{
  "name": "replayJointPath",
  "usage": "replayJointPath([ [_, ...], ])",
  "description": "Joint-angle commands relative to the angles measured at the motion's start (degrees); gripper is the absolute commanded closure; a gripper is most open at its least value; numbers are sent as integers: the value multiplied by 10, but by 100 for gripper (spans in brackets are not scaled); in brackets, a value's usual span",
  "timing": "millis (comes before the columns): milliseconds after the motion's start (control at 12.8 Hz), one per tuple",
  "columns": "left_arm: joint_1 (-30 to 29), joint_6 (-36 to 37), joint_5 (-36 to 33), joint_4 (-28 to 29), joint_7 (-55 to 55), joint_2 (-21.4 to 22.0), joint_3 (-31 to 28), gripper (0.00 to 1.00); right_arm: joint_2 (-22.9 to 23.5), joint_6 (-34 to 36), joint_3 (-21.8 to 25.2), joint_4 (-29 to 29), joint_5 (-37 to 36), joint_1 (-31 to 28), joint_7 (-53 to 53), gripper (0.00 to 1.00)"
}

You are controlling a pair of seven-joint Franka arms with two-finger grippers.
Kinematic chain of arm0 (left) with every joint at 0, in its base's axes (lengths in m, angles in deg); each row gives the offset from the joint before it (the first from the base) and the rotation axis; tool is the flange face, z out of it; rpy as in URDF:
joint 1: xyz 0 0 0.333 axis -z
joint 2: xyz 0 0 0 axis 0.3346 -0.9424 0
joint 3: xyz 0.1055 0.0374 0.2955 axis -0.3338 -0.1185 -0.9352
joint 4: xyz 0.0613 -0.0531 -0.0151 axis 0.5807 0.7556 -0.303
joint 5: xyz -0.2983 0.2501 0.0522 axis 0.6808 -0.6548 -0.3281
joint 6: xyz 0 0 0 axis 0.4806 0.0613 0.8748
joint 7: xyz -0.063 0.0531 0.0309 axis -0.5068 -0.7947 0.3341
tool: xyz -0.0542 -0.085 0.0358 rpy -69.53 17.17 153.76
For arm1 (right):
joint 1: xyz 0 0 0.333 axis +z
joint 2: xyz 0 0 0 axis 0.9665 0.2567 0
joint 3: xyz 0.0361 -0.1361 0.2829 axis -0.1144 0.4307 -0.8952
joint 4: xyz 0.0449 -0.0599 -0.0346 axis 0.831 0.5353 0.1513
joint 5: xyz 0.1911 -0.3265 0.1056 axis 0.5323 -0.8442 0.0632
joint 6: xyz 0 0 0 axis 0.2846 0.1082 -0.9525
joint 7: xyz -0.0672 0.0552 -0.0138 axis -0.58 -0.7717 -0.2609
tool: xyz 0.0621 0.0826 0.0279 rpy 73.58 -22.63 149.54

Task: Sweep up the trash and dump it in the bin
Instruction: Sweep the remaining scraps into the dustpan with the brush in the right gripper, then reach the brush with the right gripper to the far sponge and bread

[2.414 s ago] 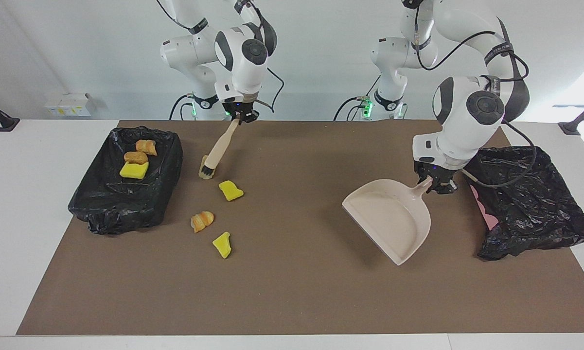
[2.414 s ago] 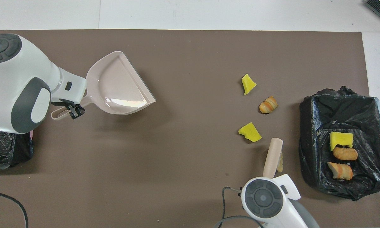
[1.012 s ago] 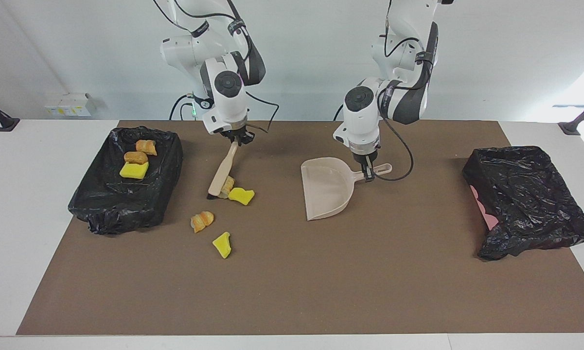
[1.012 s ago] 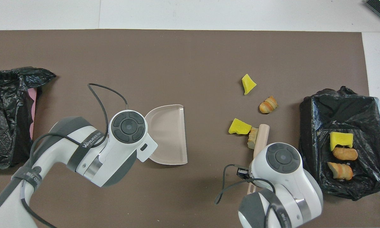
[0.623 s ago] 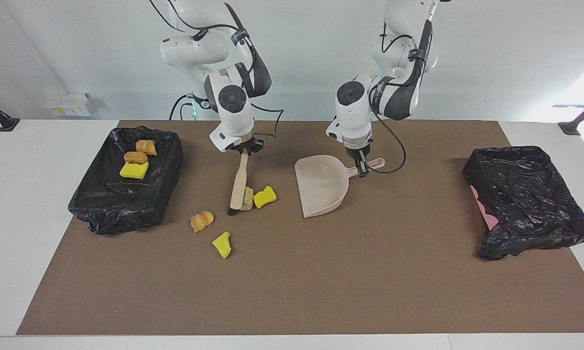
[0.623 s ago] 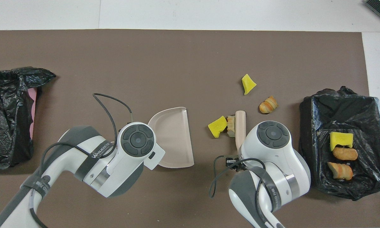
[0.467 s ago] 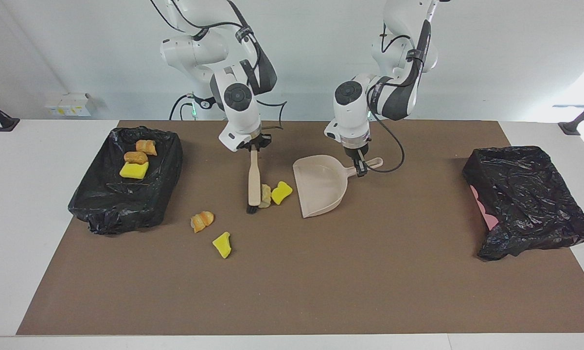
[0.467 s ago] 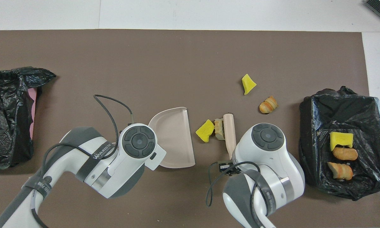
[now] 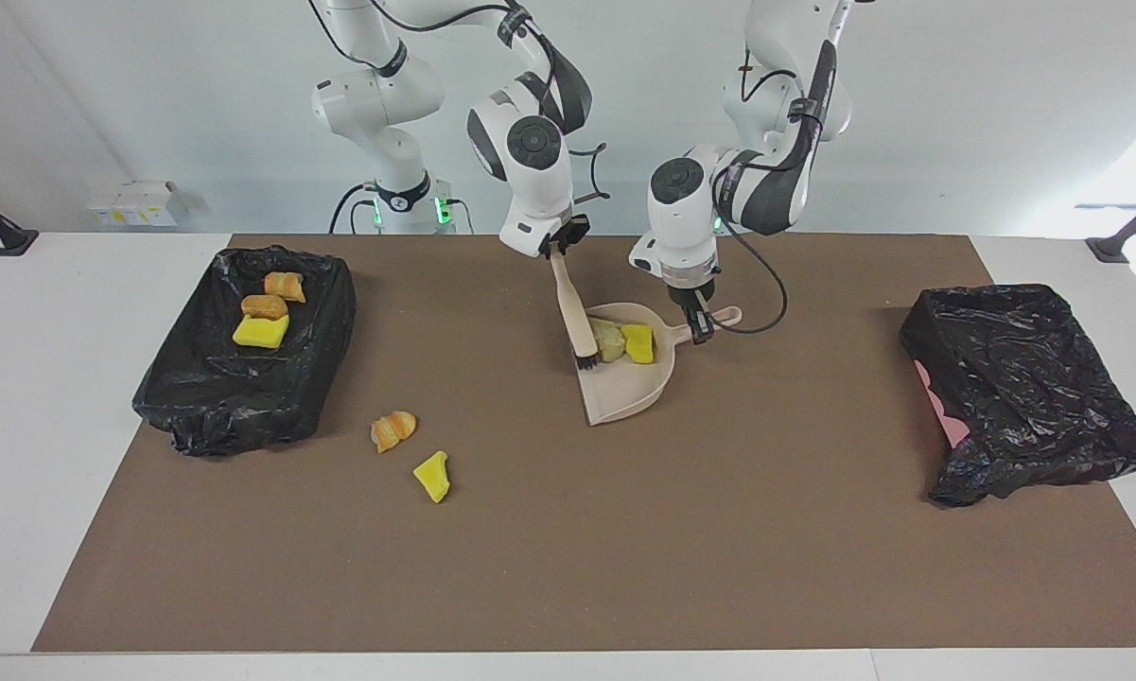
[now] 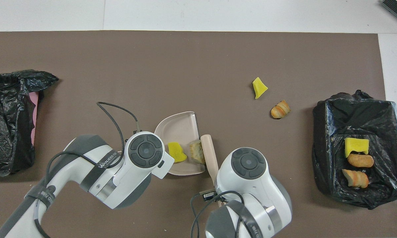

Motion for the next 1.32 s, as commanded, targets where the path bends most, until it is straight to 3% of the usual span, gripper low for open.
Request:
replayJointPath([
  [0,2,-36,-5,29,-15,17,-5,100,-7,67,5,-53,-53,-36,22,100],
  [156,0,-39,-5,31,-14,18,-6,100,-13,100,5,-76,-147,-43,24,100],
  [467,-1,-39,-4,31,-15,17,-7,100,-9,133,5,-84,-214,-133,22,100],
  [779,-1,-39,-4,31,-18,17,-7,100,32,25,4,-72,-229,-259,24,100],
  [935,-1,-39,-4,31,-19,17,-7,100,61,-11,4,-67,-246,-273,3,100],
  [1246,-1,-46,-2,31,-20,16,-7,100,91,-19,3,-59,-244,-301,-15,100],
])
